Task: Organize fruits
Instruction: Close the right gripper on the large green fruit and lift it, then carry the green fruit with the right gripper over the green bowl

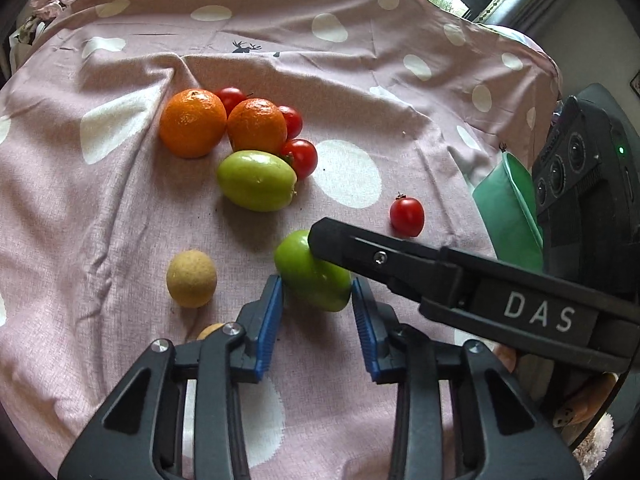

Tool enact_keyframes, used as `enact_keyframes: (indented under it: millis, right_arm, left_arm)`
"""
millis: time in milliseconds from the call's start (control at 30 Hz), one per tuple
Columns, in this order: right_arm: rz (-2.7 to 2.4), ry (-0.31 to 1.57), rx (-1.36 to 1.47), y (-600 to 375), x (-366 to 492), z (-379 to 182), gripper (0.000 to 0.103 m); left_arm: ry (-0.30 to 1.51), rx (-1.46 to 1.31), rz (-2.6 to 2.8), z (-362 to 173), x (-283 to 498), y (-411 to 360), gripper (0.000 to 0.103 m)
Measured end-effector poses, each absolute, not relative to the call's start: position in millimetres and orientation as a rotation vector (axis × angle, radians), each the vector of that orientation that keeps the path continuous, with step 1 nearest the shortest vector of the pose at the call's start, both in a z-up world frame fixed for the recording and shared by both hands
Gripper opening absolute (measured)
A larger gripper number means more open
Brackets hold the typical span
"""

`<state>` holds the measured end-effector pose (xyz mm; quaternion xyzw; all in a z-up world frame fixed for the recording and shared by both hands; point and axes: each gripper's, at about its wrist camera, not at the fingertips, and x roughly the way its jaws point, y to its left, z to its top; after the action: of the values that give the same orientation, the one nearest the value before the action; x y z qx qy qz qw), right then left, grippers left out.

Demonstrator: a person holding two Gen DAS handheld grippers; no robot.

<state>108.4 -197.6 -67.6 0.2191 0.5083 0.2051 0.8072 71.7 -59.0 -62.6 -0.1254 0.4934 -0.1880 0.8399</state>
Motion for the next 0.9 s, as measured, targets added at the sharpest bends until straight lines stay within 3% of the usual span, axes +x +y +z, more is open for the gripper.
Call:
enact_keyframes:
  millis: [433,900]
  right_arm:
    - [0.46,1.089,0.473,-195,102,-70,0.037]
    - [0.479,0.905,0.43,-204,66,-5,0.037]
  left_arm:
    - [0.991,-0.225,-0.41,-53,63,-65,0.035]
    - [0.785,-0.133,-0.445,11,28,-80,0.034]
